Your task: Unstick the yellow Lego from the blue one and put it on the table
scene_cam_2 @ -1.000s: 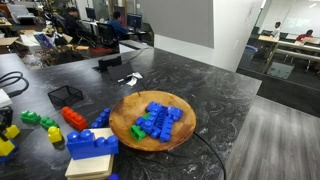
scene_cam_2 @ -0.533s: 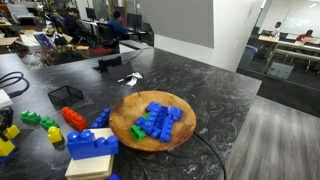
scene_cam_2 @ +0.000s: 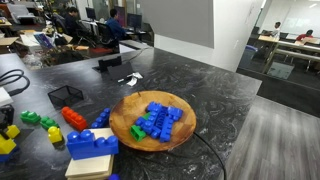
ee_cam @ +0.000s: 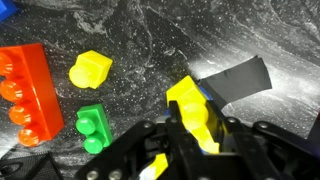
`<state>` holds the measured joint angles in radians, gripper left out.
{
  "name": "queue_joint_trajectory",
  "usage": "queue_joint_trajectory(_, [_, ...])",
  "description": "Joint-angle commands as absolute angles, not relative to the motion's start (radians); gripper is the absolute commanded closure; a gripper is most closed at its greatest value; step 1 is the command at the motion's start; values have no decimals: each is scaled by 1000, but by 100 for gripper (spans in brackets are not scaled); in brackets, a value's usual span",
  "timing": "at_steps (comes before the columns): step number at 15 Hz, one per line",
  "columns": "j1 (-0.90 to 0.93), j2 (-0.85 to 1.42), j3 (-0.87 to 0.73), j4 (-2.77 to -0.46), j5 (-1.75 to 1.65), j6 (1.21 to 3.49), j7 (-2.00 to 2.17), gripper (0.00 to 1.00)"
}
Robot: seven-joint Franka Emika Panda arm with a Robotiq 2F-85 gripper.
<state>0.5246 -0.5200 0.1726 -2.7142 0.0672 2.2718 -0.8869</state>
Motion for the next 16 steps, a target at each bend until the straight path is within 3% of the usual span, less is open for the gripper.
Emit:
queue_joint_trajectory(1, [503, -529, 163, -2700, 44, 2286, -895, 93])
queue_joint_trajectory(16, [515, -589, 150, -2651, 24, 2283, -906, 93])
